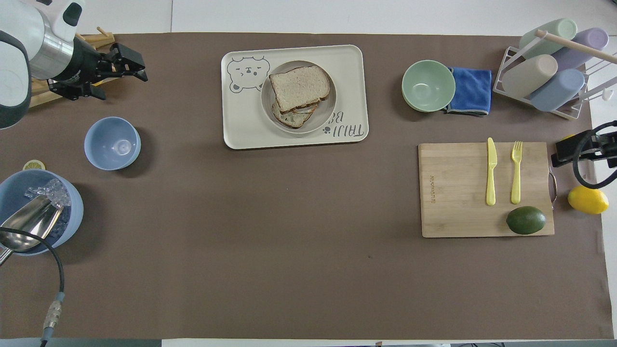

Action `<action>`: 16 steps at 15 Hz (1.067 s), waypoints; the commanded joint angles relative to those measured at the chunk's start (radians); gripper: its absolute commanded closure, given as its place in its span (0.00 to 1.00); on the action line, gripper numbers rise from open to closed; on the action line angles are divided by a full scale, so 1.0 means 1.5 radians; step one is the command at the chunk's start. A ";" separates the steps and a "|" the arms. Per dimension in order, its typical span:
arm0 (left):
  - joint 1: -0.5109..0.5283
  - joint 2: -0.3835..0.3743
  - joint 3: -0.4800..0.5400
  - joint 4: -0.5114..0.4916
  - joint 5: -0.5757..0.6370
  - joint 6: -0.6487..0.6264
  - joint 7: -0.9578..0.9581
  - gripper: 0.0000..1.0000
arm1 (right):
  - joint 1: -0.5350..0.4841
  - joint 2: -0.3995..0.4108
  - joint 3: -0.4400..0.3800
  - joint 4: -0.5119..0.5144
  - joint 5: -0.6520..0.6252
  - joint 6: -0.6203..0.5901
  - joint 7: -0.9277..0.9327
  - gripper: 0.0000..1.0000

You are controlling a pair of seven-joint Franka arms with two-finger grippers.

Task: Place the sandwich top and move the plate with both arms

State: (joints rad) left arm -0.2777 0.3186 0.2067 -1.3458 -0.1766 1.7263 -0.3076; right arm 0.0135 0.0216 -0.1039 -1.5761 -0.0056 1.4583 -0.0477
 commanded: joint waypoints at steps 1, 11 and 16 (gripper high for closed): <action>0.028 -0.066 -0.001 -0.034 0.025 -0.053 0.055 0.00 | 0.001 -0.011 -0.001 -0.011 0.002 -0.004 -0.004 0.00; 0.102 -0.255 -0.106 -0.231 0.074 -0.114 0.164 0.00 | 0.001 -0.011 0.000 -0.011 0.002 -0.004 -0.004 0.00; 0.099 -0.249 -0.122 -0.236 0.141 -0.065 0.186 0.00 | 0.001 -0.011 0.000 -0.011 0.002 -0.004 -0.004 0.00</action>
State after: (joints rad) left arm -0.1466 -0.0386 0.0377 -1.6791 -0.0347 1.5916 -0.0616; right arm 0.0136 0.0216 -0.1039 -1.5761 -0.0056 1.4583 -0.0477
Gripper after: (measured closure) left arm 0.000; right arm 0.000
